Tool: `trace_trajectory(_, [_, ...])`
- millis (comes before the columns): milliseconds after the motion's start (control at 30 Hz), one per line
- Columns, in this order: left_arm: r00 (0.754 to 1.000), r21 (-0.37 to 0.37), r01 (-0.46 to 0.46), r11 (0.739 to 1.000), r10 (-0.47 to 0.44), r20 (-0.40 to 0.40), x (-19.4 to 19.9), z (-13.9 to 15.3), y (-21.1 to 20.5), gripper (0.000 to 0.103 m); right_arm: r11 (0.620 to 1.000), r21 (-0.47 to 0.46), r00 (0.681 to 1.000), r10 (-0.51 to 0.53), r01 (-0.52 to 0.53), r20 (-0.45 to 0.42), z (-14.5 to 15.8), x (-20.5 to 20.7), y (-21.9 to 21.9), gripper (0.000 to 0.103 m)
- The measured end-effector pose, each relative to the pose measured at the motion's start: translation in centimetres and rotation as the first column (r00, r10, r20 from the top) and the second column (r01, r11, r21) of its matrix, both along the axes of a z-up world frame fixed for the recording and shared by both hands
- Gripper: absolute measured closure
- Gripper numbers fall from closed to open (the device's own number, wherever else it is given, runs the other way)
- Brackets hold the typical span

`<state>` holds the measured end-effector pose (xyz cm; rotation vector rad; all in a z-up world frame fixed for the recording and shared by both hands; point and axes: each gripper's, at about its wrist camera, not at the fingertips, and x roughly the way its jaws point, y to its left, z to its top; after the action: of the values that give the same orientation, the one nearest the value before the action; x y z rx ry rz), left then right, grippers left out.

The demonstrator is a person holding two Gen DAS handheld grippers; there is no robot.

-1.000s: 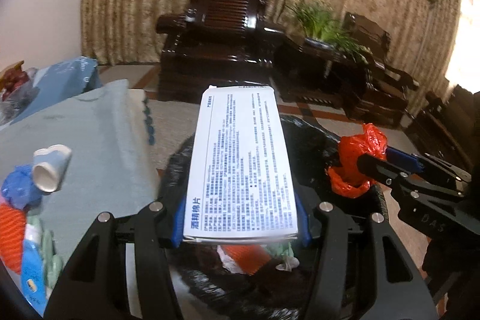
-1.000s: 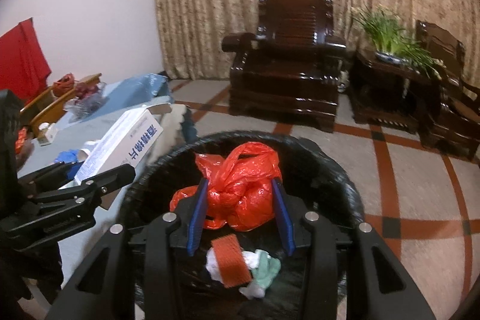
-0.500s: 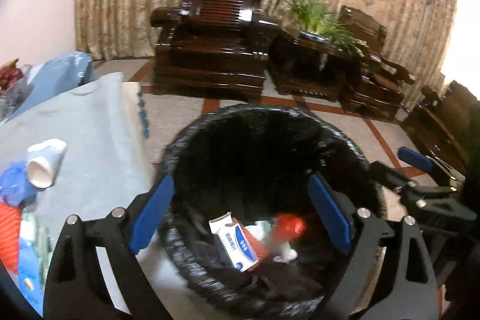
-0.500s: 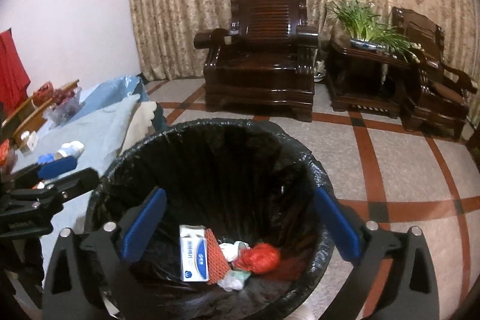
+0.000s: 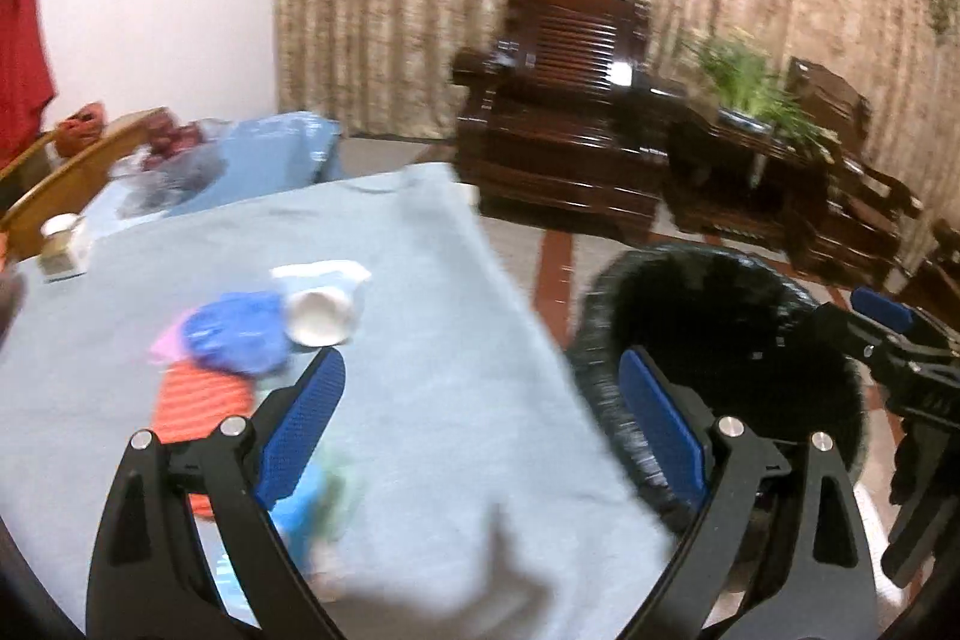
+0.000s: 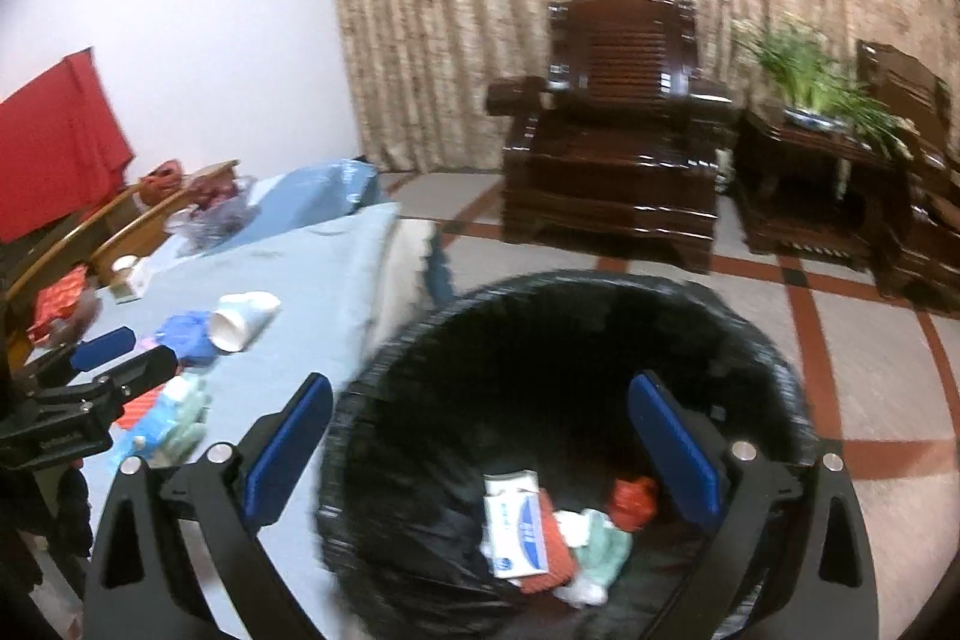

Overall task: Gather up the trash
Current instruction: 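Move both grippers back from the bin to the table pile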

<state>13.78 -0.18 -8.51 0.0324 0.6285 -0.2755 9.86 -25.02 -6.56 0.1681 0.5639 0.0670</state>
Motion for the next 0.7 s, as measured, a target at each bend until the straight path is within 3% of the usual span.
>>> trace_trajectory(400, [0.969,0.053,-0.246,0.968,0.247,-0.010,-1.1,-1.1,12.9,0.013,0.977,-0.018,0.977,0.214,-0.213,0.003,-0.2,2.7,10.9,0.006])
trace_trajectory(700, [0.951,0.063,-0.295,0.953,0.300,-0.077,-0.5,-4.0,17.2,0.013,0.949,-0.033,0.949,0.310,-0.312,-0.052,-2.8,4.2,17.0,0.007])
